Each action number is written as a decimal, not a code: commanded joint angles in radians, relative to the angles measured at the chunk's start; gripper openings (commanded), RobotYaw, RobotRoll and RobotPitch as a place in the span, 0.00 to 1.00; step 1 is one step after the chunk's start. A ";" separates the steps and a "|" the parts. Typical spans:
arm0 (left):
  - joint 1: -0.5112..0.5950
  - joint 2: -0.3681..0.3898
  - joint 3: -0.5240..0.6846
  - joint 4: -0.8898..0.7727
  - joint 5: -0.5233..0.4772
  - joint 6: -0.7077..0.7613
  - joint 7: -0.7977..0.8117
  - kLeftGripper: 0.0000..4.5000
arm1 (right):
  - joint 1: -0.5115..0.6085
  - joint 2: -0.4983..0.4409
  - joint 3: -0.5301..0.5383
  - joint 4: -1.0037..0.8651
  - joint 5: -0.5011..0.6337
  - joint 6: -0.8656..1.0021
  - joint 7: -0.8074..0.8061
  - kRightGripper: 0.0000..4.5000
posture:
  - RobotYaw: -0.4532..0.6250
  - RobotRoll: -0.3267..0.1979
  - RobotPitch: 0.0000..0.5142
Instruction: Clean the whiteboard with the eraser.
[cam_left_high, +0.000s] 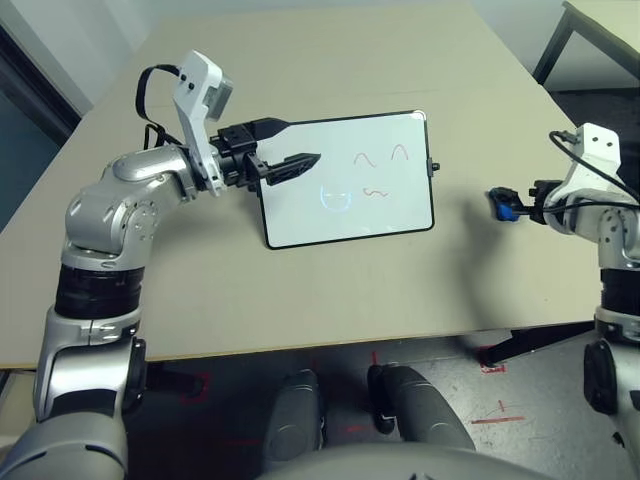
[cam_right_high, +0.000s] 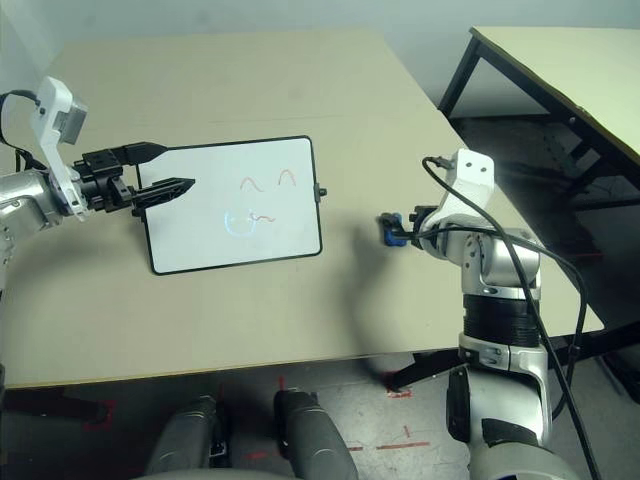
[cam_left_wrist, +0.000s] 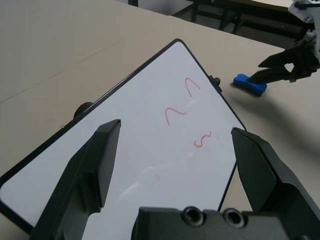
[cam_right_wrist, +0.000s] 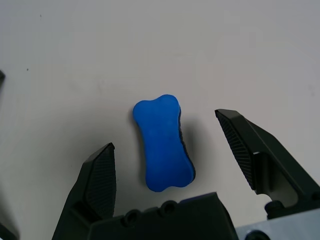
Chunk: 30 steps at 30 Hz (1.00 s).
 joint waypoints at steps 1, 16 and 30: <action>0.016 -0.002 -0.038 -0.034 0.015 0.018 -0.017 1.00 | -0.011 0.010 0.033 0.058 -0.026 -0.044 0.009 0.99 | 0.44 0.62 0.22; 0.034 -0.017 -0.049 -0.042 0.028 0.017 -0.021 1.00 | -0.028 0.017 0.066 0.199 -0.089 -0.179 0.017 0.27 | 0.44 0.62 0.23; 0.044 -0.023 -0.063 -0.018 0.057 -0.001 -0.049 1.00 | -0.206 0.045 0.094 -0.115 -0.054 -0.215 0.062 0.17 | 0.41 0.62 0.22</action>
